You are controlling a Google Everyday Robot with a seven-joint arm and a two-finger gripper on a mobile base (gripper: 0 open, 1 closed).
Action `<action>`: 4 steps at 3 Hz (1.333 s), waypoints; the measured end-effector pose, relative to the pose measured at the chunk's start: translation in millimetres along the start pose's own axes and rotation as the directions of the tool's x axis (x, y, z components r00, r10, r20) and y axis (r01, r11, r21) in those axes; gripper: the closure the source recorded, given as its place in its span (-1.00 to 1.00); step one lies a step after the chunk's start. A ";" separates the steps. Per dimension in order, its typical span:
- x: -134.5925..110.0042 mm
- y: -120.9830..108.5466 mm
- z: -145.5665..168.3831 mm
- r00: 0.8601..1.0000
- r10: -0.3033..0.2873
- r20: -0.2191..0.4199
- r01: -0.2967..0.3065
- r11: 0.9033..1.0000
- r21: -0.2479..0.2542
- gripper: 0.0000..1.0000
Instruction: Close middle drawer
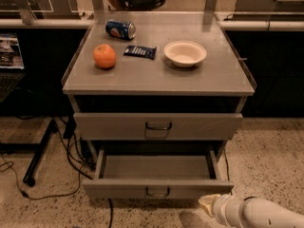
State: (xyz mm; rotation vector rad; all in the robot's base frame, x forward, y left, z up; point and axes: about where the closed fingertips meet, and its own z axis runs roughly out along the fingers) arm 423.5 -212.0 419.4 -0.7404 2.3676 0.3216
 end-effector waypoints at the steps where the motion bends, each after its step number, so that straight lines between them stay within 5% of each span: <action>1: -31.6 5.2 16.4 0.998 -0.059 -0.004 0.059 0.998 -0.016 1.00; 2: -72.2 2.3 47.1 0.992 -0.120 -0.039 0.119 0.993 -0.017 1.00; 4: -71.2 -7.6 51.4 0.997 -0.072 -0.042 0.073 0.997 0.012 1.00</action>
Offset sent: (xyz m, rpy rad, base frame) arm 0.1207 0.0870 0.0105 -0.1314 -0.0057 0.1754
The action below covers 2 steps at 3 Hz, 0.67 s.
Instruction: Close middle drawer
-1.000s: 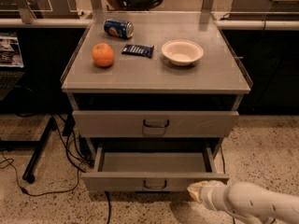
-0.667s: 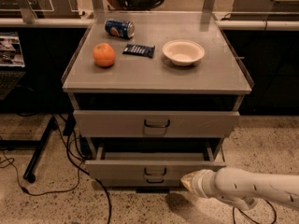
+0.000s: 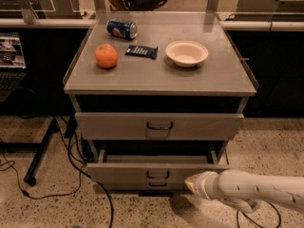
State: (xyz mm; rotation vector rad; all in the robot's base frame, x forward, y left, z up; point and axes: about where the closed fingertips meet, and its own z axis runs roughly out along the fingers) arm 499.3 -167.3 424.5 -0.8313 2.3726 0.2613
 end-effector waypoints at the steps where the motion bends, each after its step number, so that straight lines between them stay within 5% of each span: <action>1: 4.0 -34.6 -1.0 0.994 0.110 0.013 -0.111 0.991 0.081 1.00; 2: 16.1 -70.3 -11.6 0.974 0.224 0.034 -0.227 0.960 0.164 1.00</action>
Offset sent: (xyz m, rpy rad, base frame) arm 0.0372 -0.1189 0.0037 0.0228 -0.0212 -0.4696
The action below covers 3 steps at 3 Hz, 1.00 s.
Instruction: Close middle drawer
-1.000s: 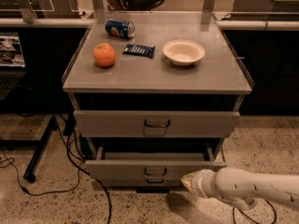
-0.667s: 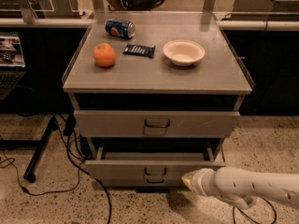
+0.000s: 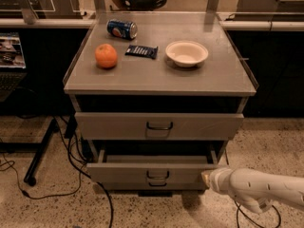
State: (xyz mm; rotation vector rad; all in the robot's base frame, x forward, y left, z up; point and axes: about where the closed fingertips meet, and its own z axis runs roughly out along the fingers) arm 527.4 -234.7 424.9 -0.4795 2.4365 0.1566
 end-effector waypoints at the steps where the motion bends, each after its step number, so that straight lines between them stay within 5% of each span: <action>1: -0.6 -29.2 2.6 0.996 0.092 0.001 -0.091 0.995 0.050 1.00; 2: -7.7 -45.7 12.7 0.989 0.147 -0.001 -0.146 0.987 0.061 1.00; 3: -36.0 -48.9 18.7 0.990 0.140 0.012 -0.141 0.988 0.060 1.00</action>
Offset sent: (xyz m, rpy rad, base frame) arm 0.0569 -0.0501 -0.0078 0.0722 0.0383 -0.2111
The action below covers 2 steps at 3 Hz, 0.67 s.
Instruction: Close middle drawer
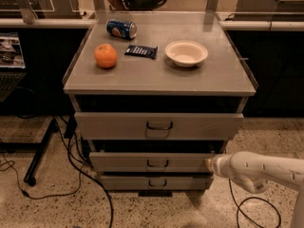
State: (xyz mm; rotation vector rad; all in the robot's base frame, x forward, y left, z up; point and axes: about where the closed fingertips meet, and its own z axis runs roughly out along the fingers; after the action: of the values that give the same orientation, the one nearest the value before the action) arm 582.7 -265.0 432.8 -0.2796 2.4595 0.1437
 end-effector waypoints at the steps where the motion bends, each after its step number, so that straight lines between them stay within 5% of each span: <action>1: -34.9 13.5 2.1 0.999 -0.032 0.029 0.032 0.999 -0.019 1.00; 2: -55.3 21.0 5.7 0.989 -0.142 0.033 0.144 0.987 -0.077 1.00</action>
Offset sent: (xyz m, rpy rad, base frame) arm 0.0463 0.0560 0.0419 -0.0091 -0.0113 0.3870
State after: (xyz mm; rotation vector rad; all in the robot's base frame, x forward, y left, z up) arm 623.5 -234.4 463.4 -0.4838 2.4000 0.1827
